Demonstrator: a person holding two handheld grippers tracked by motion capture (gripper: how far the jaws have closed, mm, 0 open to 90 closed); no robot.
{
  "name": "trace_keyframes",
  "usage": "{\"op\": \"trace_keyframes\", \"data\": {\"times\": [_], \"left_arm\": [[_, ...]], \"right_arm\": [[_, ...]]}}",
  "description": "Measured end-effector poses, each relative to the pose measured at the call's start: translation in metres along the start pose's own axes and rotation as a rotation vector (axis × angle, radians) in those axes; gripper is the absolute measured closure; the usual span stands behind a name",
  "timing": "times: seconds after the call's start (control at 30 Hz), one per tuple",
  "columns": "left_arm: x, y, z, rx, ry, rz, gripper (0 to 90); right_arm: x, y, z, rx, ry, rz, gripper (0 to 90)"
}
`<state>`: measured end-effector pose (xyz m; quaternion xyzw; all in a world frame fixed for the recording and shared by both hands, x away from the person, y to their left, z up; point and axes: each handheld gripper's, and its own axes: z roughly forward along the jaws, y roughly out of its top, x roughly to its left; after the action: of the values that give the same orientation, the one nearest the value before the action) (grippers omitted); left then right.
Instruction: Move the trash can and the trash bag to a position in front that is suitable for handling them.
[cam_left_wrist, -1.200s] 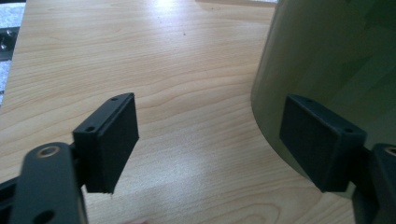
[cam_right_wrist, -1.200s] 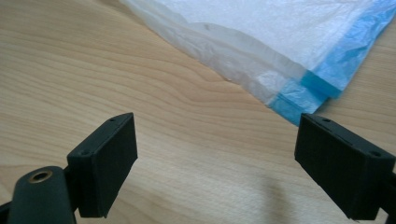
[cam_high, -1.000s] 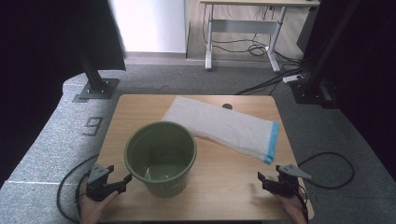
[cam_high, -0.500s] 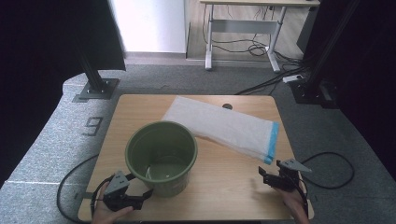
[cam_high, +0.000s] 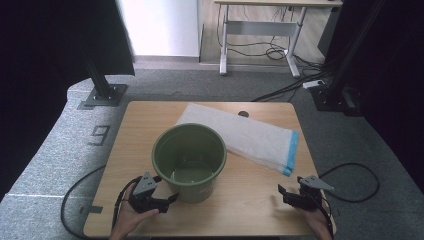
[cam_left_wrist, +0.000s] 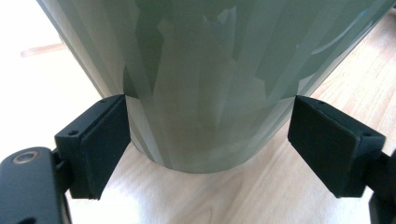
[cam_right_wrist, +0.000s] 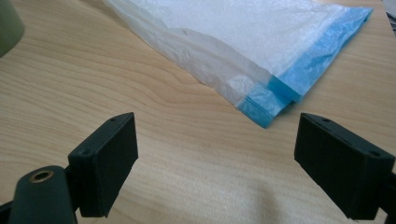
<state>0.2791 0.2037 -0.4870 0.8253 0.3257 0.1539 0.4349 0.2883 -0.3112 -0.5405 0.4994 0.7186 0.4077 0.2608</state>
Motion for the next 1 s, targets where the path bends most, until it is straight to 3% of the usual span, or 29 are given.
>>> {"op": "trace_keyframes", "data": {"times": [0.27,0.4,0.53,1.0], "left_arm": [[0.002,0.02,0.026,0.009,-0.031,0.018,14.4],[-0.001,0.024,0.032,0.014,-0.019,0.024,14.1],[-0.001,0.022,0.025,0.014,0.033,0.019,14.3],[0.019,-0.002,0.0,0.008,0.103,-0.055,14.4]], "right_arm": [[0.007,-0.006,-0.003,0.013,-0.02,-0.015,12.9],[0.008,-0.007,-0.004,0.017,-0.024,-0.019,12.9],[0.01,-0.007,-0.005,0.018,-0.021,-0.025,12.9],[0.016,-0.005,-0.001,0.017,-0.017,-0.054,13.0]]}}
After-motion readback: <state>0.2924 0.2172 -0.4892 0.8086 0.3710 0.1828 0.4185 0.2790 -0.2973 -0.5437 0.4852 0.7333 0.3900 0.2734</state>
